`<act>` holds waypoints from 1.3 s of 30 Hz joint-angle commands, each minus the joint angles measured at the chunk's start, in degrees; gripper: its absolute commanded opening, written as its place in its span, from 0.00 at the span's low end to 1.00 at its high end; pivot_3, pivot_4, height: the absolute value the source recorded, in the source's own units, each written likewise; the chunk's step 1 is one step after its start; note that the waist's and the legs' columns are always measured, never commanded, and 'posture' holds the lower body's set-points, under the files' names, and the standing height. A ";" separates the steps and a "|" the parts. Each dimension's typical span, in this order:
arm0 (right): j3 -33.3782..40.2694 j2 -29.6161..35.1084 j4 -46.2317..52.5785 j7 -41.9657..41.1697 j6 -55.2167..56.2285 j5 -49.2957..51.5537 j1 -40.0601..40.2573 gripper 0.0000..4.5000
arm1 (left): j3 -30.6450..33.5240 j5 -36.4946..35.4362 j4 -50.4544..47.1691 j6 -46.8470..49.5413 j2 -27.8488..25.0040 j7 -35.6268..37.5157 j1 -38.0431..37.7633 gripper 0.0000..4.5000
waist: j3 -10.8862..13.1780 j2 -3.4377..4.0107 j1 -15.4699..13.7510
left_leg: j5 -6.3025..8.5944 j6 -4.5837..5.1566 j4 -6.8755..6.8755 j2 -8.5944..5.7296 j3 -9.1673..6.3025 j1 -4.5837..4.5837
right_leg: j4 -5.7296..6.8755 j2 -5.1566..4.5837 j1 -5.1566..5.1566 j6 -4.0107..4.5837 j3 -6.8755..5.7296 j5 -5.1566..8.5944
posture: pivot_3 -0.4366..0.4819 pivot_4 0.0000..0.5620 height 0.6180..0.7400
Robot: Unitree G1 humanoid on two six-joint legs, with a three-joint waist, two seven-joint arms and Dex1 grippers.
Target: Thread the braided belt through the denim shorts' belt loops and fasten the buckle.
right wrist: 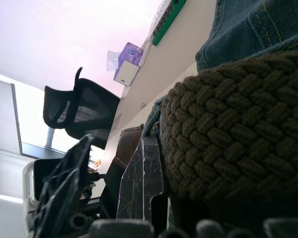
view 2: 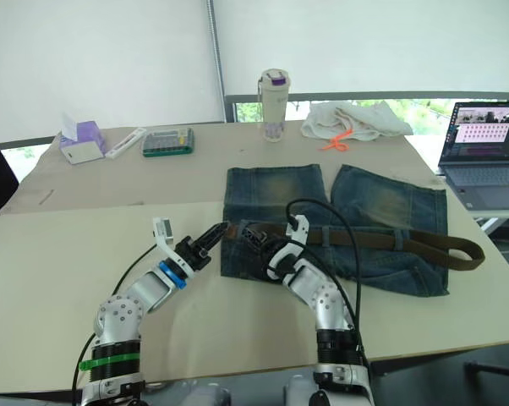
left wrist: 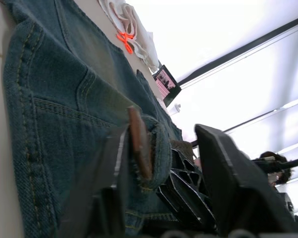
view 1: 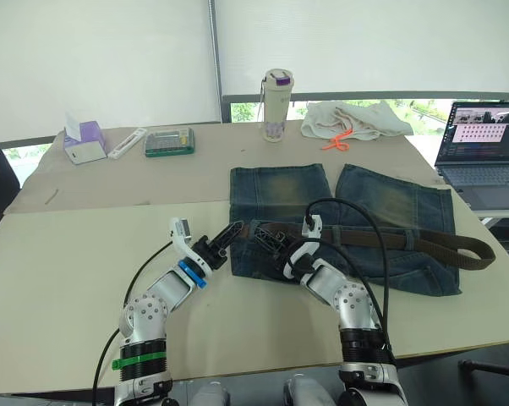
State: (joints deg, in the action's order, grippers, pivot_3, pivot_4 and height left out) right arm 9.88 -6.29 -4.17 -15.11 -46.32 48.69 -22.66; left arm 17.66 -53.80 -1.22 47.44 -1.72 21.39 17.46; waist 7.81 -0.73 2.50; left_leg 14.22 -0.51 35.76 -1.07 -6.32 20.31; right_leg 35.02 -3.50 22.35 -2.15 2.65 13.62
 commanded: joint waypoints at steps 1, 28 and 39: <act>-2.10 -0.08 2.70 -1.86 -1.03 0.59 0.12 0.00 | -1.60 0.84 -0.37 -1.33 0.14 -0.02 0.86 0.17 | 0.00 0.00 0.00 | 0.00 0.00 0.00 0.00 0.00 0.00 | 0.00 0.00 0.00 0.00 0.00 0.00 | 0.48 0.27 1.00; 13.97 52.19 4.19 -24.81 11.07 -14.70 19.20 0.99 | 3.88 13.32 10.35 -13.32 -16.70 -0.18 5.09 0.00 | 0.24 -0.30 -1.41 | 0.03 -0.06 0.01 -0.04 0.11 0.01 | -0.14 -0.04 -0.07 -0.48 0.04 0.29 | 0.48 0.27 1.00; 19.39 54.34 -4.36 -24.00 16.03 -17.55 15.00 0.99 | 8.42 28.29 32.83 -30.45 -24.03 -13.99 11.49 0.00 | 0.25 -0.30 -1.66 | 0.03 -0.22 0.02 -0.07 0.20 -0.02 | -0.13 -0.07 -0.08 -0.49 0.18 0.29 | 0.48 0.27 1.00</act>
State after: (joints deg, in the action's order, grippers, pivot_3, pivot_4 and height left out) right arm 27.31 46.35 -8.20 -38.73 -32.12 31.71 -6.34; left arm 24.84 -27.77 29.84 19.63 -24.41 9.44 28.07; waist 8.06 -1.03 0.84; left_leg 14.24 -0.73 35.80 -1.13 -6.13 20.28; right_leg 34.90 -3.57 22.25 -2.65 2.82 13.91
